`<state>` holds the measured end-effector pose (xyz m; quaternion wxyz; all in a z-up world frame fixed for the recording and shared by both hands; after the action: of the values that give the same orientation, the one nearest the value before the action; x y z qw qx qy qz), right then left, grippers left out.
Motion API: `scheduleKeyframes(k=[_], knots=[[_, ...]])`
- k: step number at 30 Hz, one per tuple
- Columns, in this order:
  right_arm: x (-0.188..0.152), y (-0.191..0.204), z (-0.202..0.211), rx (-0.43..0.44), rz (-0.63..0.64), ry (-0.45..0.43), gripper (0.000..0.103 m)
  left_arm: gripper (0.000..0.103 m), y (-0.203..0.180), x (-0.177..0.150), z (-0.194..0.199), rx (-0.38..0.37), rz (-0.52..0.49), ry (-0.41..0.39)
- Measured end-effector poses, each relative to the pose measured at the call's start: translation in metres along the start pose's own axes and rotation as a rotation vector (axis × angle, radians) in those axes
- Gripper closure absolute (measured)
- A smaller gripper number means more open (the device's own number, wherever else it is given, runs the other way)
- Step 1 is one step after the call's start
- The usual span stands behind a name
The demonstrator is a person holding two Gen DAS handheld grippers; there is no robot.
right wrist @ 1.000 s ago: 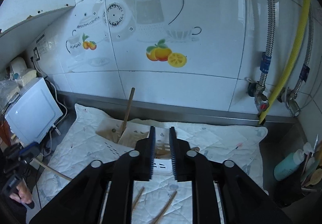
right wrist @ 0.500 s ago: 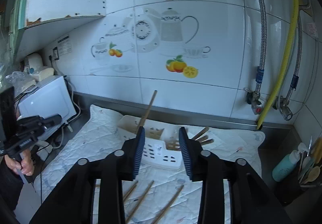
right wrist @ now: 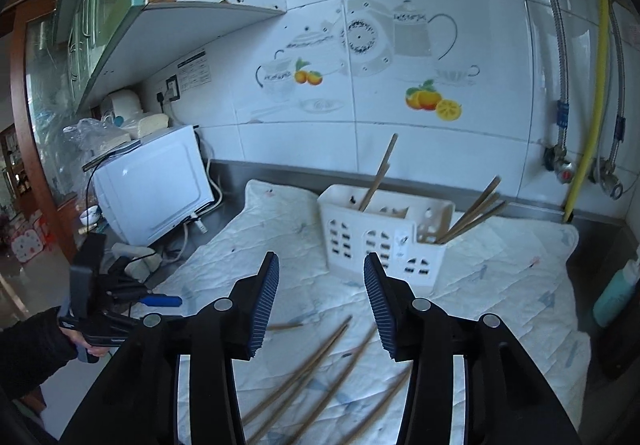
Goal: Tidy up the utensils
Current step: 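Grasp a wooden chopstick from the mat with the left gripper, then lift the chopstick and carry it over the white holder with the left gripper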
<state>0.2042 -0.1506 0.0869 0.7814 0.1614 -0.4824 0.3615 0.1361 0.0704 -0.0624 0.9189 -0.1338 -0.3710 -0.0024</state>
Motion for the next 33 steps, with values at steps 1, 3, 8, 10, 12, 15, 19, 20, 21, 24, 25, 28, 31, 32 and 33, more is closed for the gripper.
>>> scheduleKeyframes(k=[1, 3, 8, 10, 12, 15, 19, 20, 21, 24, 25, 28, 31, 32, 33], knots=[[-0.004, 0.003, -0.001, 0.007, -0.007, 0.002, 0.060, 0.070, 0.006, -0.008, -0.003, 0.019, -0.004, 0.014], [-0.013, 0.009, -0.003, 0.023, -0.025, 0.012, 0.060, 0.070, 0.014, -0.022, -0.009, 0.031, -0.012, 0.041], [-0.033, 0.017, -0.009, 0.044, -0.075, 0.035, 0.060, 0.070, 0.034, -0.044, -0.022, 0.047, -0.018, 0.096], [-0.039, 0.020, -0.011, 0.053, -0.087, 0.042, 0.060, 0.070, 0.041, -0.050, -0.027, 0.057, -0.016, 0.106], [-0.044, 0.021, -0.011, 0.057, -0.098, 0.047, 0.060, 0.070, 0.044, -0.053, -0.030, 0.047, -0.022, 0.108], [-0.050, 0.023, -0.012, 0.061, -0.113, 0.054, 0.060, 0.071, 0.044, -0.054, -0.030, 0.032, -0.031, 0.092], [-0.059, 0.025, -0.014, 0.066, -0.136, 0.065, 0.060, 0.077, 0.040, -0.055, -0.028, 0.013, -0.057, 0.074], [-0.060, 0.025, -0.015, 0.065, -0.140, 0.066, 0.060, 0.081, 0.039, -0.056, -0.028, 0.017, -0.063, 0.067], [-0.062, 0.025, -0.015, 0.065, -0.145, 0.068, 0.060, 0.089, 0.037, -0.056, -0.027, 0.012, -0.064, 0.063], [-0.067, 0.024, -0.014, 0.061, -0.164, 0.069, 0.060, 0.090, 0.030, -0.059, -0.025, 0.017, -0.078, 0.044], [-0.068, 0.024, -0.014, 0.063, -0.170, 0.067, 0.060, 0.092, 0.026, -0.060, -0.023, 0.013, -0.083, 0.035], [-0.070, 0.024, -0.013, 0.064, -0.185, 0.064, 0.060, 0.094, 0.015, -0.063, -0.021, -0.013, -0.084, 0.025], [-0.071, 0.026, -0.012, 0.067, -0.187, 0.063, 0.060, 0.093, 0.004, -0.068, -0.023, -0.012, -0.128, 0.024], [-0.072, 0.027, -0.012, 0.070, -0.189, 0.061, 0.060, 0.093, 0.003, -0.070, -0.025, 0.002, -0.146, 0.034], [-0.072, 0.028, -0.011, 0.072, -0.190, 0.059, 0.060, 0.093, 0.003, -0.071, -0.027, 0.005, -0.146, 0.040]])
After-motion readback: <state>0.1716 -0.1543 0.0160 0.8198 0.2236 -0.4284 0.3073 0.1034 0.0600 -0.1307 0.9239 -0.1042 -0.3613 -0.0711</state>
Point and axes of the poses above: each gripper's, at about its wrist camera, not at the fingertips, and z roughly against the way its jaws point, y to its left, x to its top, the point moved 8 cm from there along -z, roughly the way its jaws point, and after that the axes turned 15 degrees about z, right-handed, at the moved point
